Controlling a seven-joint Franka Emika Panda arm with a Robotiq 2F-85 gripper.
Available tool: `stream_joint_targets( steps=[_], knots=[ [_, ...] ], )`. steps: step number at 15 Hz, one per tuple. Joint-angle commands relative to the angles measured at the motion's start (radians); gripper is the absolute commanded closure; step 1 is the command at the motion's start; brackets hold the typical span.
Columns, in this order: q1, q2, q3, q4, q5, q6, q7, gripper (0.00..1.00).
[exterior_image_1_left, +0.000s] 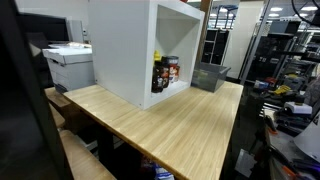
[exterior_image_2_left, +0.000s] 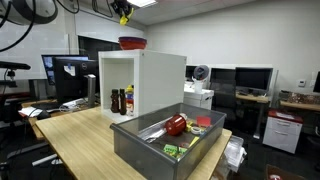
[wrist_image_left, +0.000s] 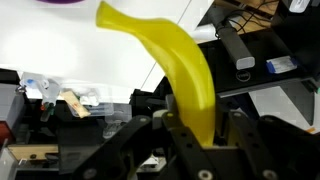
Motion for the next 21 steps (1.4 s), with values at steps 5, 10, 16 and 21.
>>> stream_joint_targets(
  steps=[5,10,16,21],
  knots=[
    [-0.059,-0.006,0.013,-0.029,0.040,-0.021,0.059,0.88],
    [-0.091,0.006,0.029,-0.032,0.086,-0.032,0.087,0.88],
    [-0.107,0.018,0.037,-0.032,0.113,-0.040,0.106,0.88],
    [-0.126,0.017,0.045,-0.034,0.135,-0.077,0.129,0.88]
  ],
)
